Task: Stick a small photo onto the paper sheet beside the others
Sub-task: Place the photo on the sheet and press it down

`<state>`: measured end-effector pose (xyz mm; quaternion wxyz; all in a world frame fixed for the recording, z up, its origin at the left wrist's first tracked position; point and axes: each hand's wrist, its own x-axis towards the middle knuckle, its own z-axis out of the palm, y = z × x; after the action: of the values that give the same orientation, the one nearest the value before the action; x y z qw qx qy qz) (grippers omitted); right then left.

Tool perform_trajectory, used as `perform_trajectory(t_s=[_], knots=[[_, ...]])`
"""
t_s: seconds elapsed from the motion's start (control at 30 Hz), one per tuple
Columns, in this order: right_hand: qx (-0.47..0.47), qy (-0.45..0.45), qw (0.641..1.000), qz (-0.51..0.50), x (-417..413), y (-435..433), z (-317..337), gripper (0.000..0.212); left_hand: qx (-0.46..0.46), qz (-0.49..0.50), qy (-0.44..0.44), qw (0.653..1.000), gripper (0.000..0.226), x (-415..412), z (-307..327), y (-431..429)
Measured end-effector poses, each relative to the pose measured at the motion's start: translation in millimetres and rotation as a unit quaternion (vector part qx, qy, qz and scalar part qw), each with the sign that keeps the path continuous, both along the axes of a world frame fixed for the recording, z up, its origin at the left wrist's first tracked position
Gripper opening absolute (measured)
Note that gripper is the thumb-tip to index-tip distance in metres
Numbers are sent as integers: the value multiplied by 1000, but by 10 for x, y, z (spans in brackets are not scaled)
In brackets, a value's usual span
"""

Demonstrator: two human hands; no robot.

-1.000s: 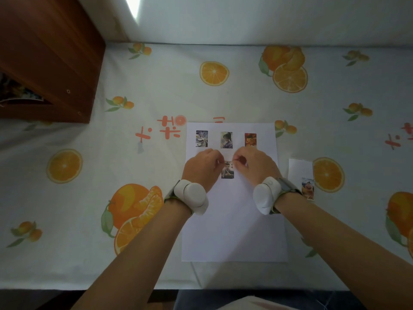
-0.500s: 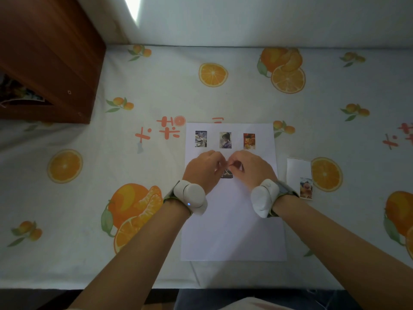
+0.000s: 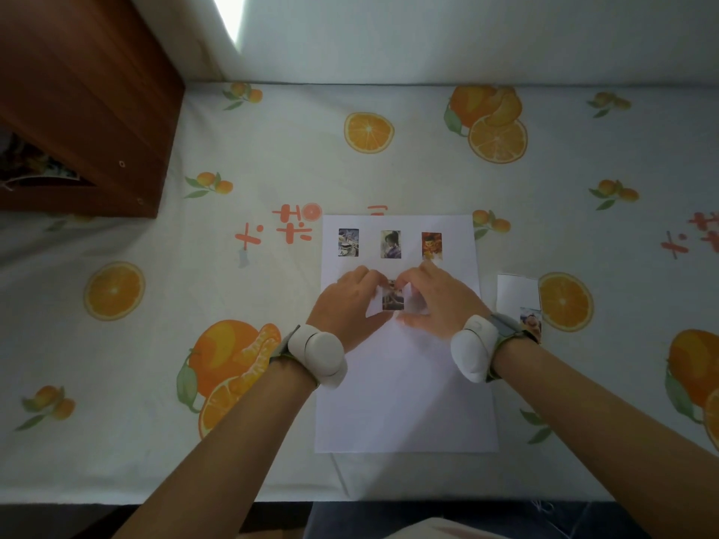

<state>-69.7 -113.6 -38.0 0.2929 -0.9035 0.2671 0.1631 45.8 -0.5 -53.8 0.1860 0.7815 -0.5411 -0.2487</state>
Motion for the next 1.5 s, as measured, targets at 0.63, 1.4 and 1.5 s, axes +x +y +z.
perform_trajectory(t_s=[0.63, 1.4, 1.5], knots=[[-7, -16, 1000, -24, -30, 14, -26, 35, -20, 38, 22, 999, 22, 28, -9, -44], [-26, -44, 997, -56, 50, 31, -80, 25, -31, 48, 27, 998, 22, -9, -8, -75], [-19, -44, 997, -55, -5, 15, -67, 26, -20, 41, 23, 999, 22, 5, 5, -33]])
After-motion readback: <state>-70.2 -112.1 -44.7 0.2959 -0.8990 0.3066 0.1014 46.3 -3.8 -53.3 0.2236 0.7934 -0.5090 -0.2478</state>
